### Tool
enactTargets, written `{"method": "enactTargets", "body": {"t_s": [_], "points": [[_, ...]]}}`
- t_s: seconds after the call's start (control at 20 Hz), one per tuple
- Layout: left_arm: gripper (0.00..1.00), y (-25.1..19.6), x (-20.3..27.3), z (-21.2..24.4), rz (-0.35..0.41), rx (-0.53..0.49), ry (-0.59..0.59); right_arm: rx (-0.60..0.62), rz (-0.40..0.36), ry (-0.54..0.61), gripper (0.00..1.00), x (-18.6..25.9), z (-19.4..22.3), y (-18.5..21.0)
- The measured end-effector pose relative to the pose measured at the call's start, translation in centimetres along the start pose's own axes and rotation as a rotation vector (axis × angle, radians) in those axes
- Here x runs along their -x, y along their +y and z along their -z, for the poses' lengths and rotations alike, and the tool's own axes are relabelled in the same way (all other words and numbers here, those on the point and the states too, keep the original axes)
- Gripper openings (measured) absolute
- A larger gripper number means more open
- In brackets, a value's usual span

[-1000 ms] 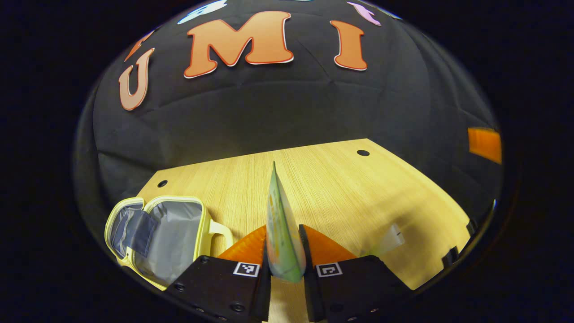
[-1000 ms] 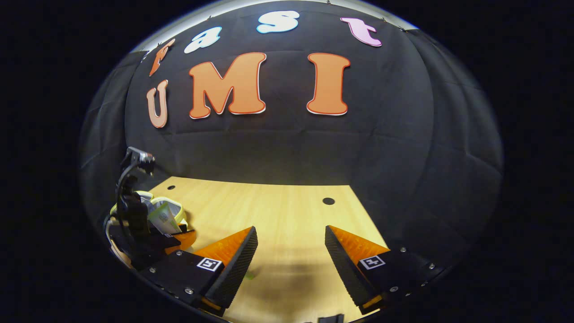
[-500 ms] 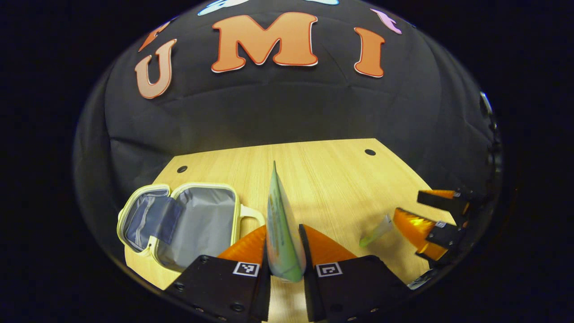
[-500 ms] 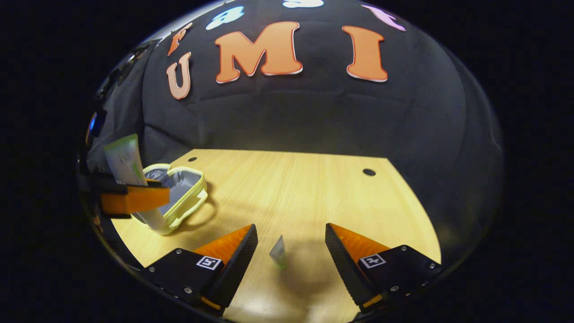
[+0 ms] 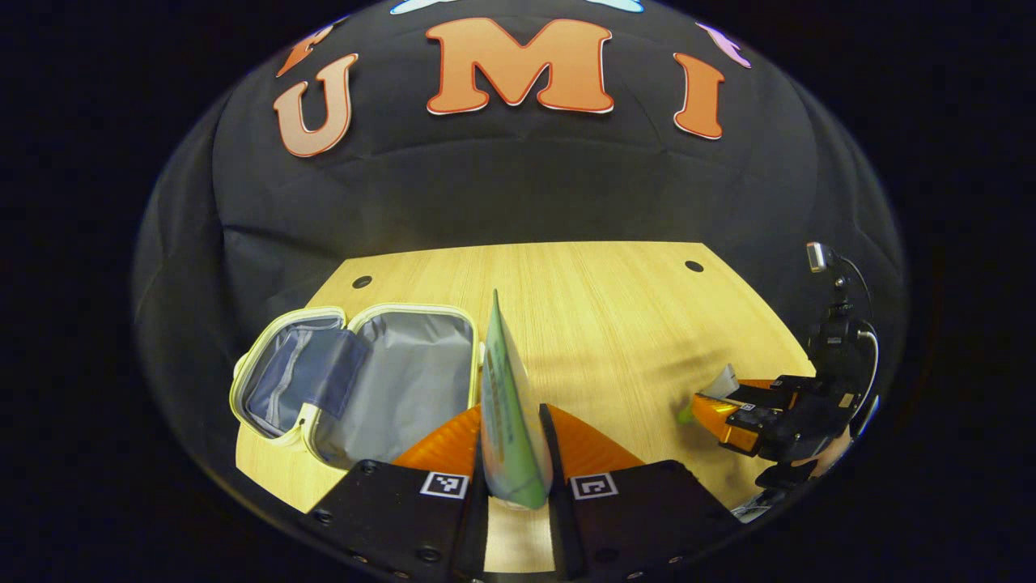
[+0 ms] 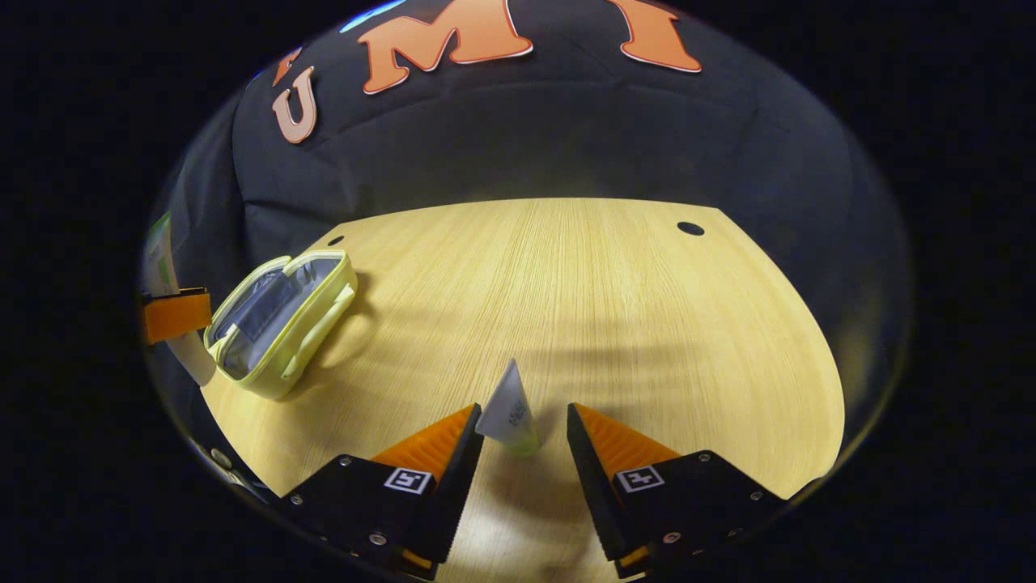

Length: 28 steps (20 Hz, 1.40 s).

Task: First open the suitcase, pack the skin care products into it, and then close the suitcase.

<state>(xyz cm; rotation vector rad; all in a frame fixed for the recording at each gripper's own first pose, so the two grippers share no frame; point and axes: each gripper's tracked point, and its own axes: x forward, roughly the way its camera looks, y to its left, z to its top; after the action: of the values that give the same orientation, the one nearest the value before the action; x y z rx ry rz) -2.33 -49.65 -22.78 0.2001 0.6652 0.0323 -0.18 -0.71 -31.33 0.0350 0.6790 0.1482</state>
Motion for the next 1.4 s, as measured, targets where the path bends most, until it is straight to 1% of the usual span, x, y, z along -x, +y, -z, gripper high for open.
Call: {"method": "enactTargets", "body": {"t_s": [0.1, 0.15, 0.3, 0.35, 0.45, 0.6, 0.7, 0.8, 0.9, 1.0, 1.05, 1.1, 1.25, 1.35, 1.4], "points": [[0.31, 0.7, -0.2, 0.3, -0.003, 0.010, 0.011, 0.011, -0.004, 0.032, 0.63, -0.4, 0.7, 0.3], [0.31, 0.9, -0.3, 0.4, -0.002, 0.016, 0.016, 0.021, -0.002, 0.047, 0.50, -0.7, 1.1, 0.3], [0.31, 1.7, -0.3, 0.5, 0.004, 0.015, 0.027, 0.024, -0.013, 0.073, 0.27, -0.4, 1.0, 0.4], [0.31, 2.1, -0.3, 0.4, 0.009, 0.013, 0.032, 0.017, -0.021, 0.083, 0.32, -0.1, 0.9, 0.5], [0.31, 3.5, 0.1, -0.3, 0.014, 0.007, 0.029, 0.001, -0.046, 0.090, 0.32, 0.7, 0.0, 1.0], [0.31, 7.3, 1.2, -3.0, 0.024, -0.022, 0.012, 0.001, -0.078, 0.069, 0.32, 2.5, -2.7, 2.4], [0.31, 10.4, 1.4, -5.0, 0.048, -0.032, 0.016, -0.005, -0.094, 0.056, 0.31, 3.4, -4.4, 4.1], [0.31, 13.0, 0.6, -6.5, 0.084, -0.029, 0.048, -0.028, -0.095, 0.024, 0.32, 4.2, -6.2, 6.0], [0.31, 15.1, -1.0, -7.0, 0.146, -0.019, 0.112, -0.085, -0.100, -0.028, 0.31, 5.2, -8.4, 8.7], [0.31, 16.2, -2.8, -6.0, 0.222, -0.011, 0.196, -0.140, -0.104, -0.062, 0.31, 6.0, -9.7, 11.5], [0.30, 16.8, -3.7, -5.1, 0.251, -0.005, 0.251, -0.156, -0.098, -0.072, 0.31, 6.0, -10.0, 12.7], [0.33, 17.2, -4.8, -4.0, 0.273, 0.005, 0.314, -0.173, -0.094, -0.079, 0.31, 6.2, -10.3, 14.0], [0.31, 17.4, -7.6, -0.8, 0.350, 0.028, 0.482, -0.226, -0.070, -0.088, 0.31, 6.2, -10.0, 16.9], [0.32, 17.8, -10.2, 1.1, 0.374, 0.004, 0.546, -0.249, -0.039, -0.076, 0.31, 6.2, -9.1, 17.9], [0.32, 17.5, -11.4, 1.0, 0.365, -0.015, 0.569, -0.254, -0.027, -0.063, 0.31, 6.2, -8.5, 18.4]]}}
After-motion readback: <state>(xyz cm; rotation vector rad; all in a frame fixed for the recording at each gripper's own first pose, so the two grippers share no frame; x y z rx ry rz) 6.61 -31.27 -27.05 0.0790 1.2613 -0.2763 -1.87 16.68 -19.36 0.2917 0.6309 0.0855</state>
